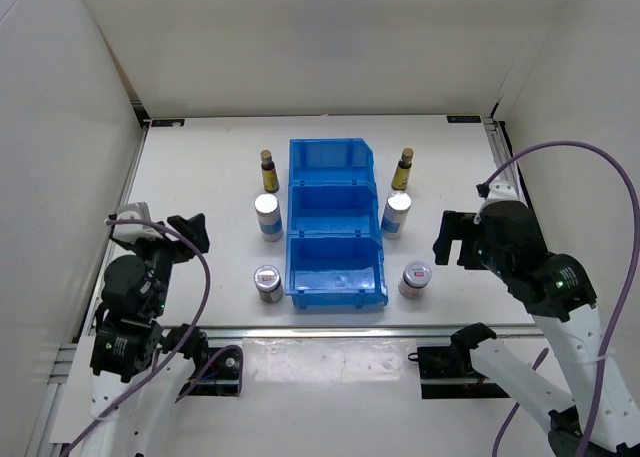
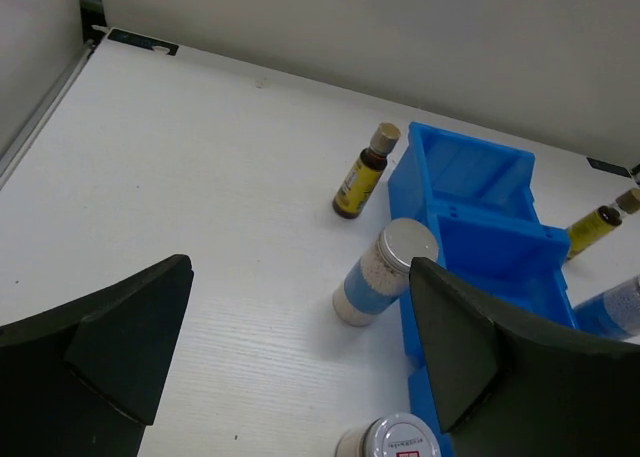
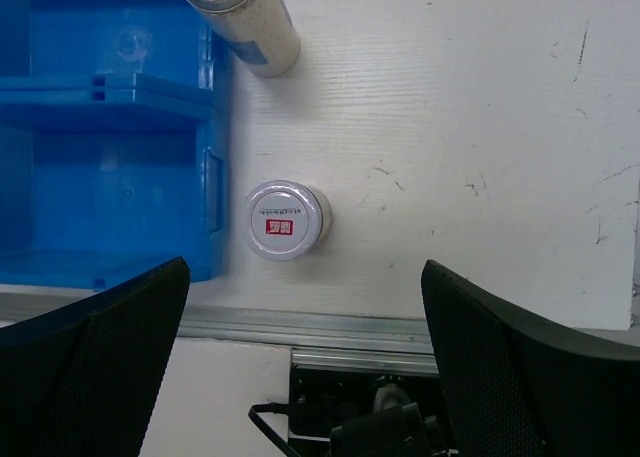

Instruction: Organize the condiment bottles

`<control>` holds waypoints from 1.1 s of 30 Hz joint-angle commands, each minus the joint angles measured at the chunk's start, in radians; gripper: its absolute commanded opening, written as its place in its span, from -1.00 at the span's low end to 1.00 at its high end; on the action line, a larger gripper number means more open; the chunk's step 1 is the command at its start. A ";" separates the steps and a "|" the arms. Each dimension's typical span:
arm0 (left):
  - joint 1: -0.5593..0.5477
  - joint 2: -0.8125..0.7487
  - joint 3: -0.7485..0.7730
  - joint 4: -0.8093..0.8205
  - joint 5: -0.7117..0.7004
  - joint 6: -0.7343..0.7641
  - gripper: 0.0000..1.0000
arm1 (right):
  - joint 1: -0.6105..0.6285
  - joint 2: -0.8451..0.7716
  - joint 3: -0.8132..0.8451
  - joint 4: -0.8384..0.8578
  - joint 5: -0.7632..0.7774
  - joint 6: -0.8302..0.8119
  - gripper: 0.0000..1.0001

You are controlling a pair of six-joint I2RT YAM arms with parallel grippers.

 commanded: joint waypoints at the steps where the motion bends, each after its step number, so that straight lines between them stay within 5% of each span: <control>1: -0.018 -0.005 -0.017 -0.029 -0.104 -0.018 1.00 | -0.001 0.007 -0.002 0.024 -0.008 -0.004 1.00; 9: -0.096 0.030 -0.037 -0.029 -0.114 -0.041 1.00 | -0.001 0.068 -0.050 0.009 -0.140 0.056 1.00; 18: -0.096 0.031 -0.046 -0.029 -0.074 -0.081 1.00 | -0.001 0.528 -0.002 -0.085 -0.139 0.207 1.00; 33: -0.096 0.031 -0.055 -0.059 -0.116 -0.090 1.00 | 0.008 0.591 -0.217 0.048 -0.125 0.357 0.97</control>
